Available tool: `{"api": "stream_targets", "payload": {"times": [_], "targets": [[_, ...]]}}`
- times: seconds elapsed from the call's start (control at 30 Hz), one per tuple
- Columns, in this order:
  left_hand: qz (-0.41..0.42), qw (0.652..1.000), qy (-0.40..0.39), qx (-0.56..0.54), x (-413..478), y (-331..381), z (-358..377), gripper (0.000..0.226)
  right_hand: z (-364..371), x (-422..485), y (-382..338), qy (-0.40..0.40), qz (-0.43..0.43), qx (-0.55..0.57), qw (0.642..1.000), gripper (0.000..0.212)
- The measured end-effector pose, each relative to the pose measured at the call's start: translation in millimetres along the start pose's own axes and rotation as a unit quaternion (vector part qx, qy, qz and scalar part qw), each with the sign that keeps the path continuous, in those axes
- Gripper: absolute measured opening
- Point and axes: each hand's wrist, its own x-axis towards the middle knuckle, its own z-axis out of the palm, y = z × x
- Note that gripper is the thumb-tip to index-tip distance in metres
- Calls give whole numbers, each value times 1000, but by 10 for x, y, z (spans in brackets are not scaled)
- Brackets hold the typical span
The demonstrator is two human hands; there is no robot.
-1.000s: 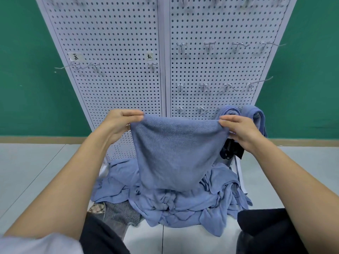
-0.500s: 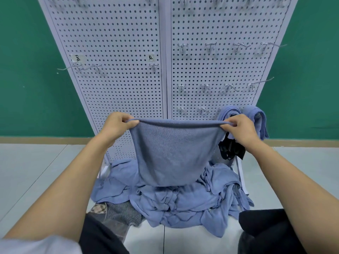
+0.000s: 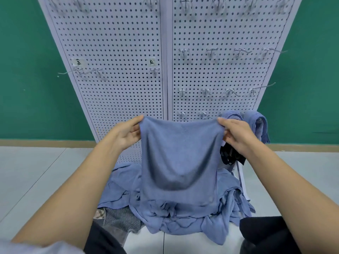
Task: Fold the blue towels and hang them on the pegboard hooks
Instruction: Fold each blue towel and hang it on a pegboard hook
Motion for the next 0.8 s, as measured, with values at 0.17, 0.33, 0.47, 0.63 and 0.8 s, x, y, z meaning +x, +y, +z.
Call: {"api": "stream_targets", "payload": {"times": [0.17,0.33,0.47,0.63,0.8], "targets": [[70,994,-48,66,-126,-176,513,5,446,-262,-65,-89,-80,-67,991,4],[124,980,-66,143,-190,-330,773,11,650,-411,-49,-89,-121,-116,982,10],[157,974,-82,139,-210,-301,813,16,640,-452,-76,-127,-108,-72,983,9],[173,962,-86,191,-184,-298,803,10,527,-443,-103,-169,-81,-43,981,27],[163,957,-117,211,-216,-270,815,16,263,-260,-156,-101,-167,-176,965,27]]}}
